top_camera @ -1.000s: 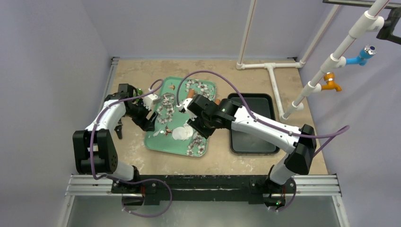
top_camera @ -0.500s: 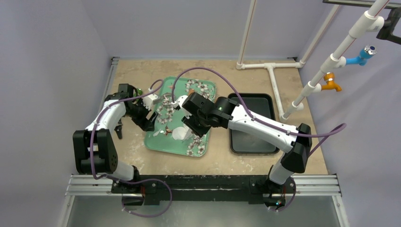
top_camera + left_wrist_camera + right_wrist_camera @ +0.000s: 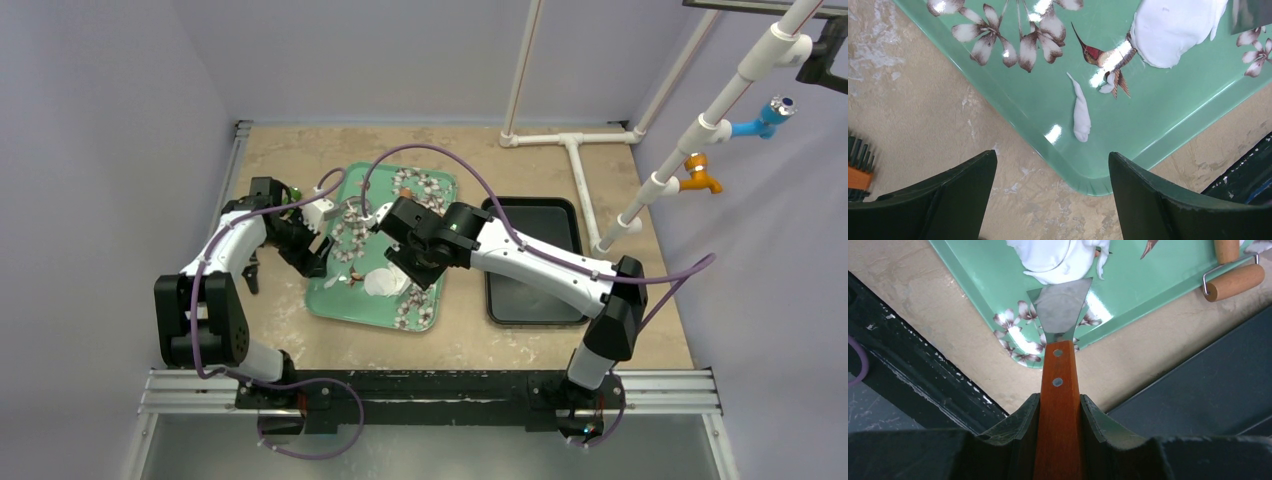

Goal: Roll out the dumpling wrappers from the dough
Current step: Remove the dumpling wrapper from the work surface.

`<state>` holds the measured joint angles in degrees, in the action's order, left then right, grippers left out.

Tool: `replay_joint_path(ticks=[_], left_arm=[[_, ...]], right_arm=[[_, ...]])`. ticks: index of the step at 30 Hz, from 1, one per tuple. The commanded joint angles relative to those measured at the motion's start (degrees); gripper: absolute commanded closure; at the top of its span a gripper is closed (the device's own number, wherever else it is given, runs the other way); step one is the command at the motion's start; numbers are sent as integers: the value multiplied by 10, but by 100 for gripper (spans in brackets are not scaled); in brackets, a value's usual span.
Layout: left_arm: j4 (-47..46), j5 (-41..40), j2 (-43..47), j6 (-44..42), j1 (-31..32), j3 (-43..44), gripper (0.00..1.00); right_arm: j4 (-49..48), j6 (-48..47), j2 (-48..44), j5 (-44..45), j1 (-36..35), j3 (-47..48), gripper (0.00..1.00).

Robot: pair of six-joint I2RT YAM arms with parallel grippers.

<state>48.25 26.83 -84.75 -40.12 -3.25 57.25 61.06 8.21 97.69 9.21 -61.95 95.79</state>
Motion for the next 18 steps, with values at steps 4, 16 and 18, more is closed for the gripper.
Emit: replay_joint_path(ticks=[4,16,18], left_arm=[[-7,15,-5,-8,-4,-1,17],[-7,17,-4,-9,-3,-1,17],[-7,17,-3,-9,-4,-1,17]], right_arm=[[-1,23,-17,27,-7,32,100],[-21,25,-47,-101,-11,35,100],[-14,31,-42,-108,-11,42,100]])
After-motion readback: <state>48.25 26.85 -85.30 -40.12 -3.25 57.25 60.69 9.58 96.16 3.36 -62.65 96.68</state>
